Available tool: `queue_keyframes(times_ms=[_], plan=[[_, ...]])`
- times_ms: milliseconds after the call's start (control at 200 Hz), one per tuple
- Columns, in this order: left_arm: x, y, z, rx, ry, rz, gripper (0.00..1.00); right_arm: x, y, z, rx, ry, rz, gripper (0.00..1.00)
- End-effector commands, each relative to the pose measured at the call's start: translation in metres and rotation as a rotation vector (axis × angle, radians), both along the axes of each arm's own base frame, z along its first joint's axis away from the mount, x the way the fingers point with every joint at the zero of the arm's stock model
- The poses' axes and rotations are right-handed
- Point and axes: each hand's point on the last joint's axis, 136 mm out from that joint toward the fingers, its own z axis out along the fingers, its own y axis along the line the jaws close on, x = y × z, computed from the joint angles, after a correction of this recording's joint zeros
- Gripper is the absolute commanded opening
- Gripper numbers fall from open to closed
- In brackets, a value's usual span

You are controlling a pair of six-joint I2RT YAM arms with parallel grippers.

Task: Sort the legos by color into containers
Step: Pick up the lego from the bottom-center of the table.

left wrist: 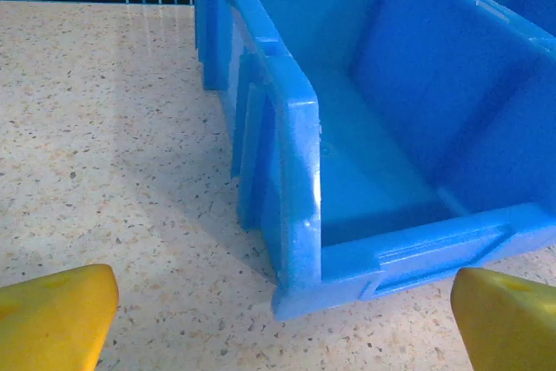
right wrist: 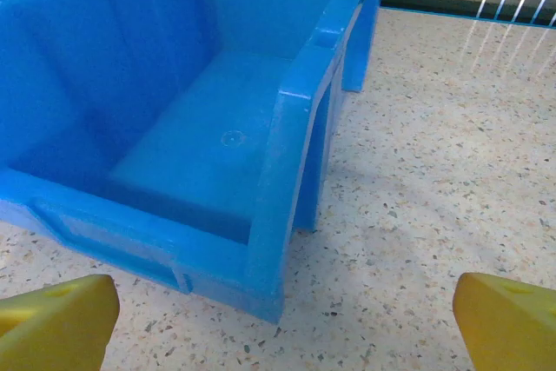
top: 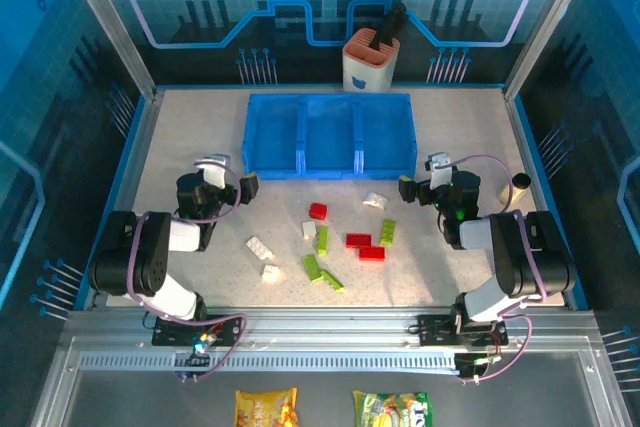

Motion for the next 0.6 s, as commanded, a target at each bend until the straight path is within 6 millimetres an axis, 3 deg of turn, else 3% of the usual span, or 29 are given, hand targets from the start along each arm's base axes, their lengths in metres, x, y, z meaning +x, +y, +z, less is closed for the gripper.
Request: queue_keyframes(times_ms=[0,150,595], plan=[[-0.0012,-0.0031,0.0074,0.009,-0.038,-0.031,0.99,0.0042,-0.0002,0.0133,-0.005,-0.053,0.014,1.00],[0.0029,0.0059,0.0057,0.011,-0.025,0.025,0.99,0.0042,-0.0006,0.0133,-0.005,-0.053,0.012,1.00],[0.0028,0.0060,0.0056,0.012,-0.025,0.025,0.99,0.0041,-0.0004,0.0133,-0.005,-0.053,0.013,1.00]])
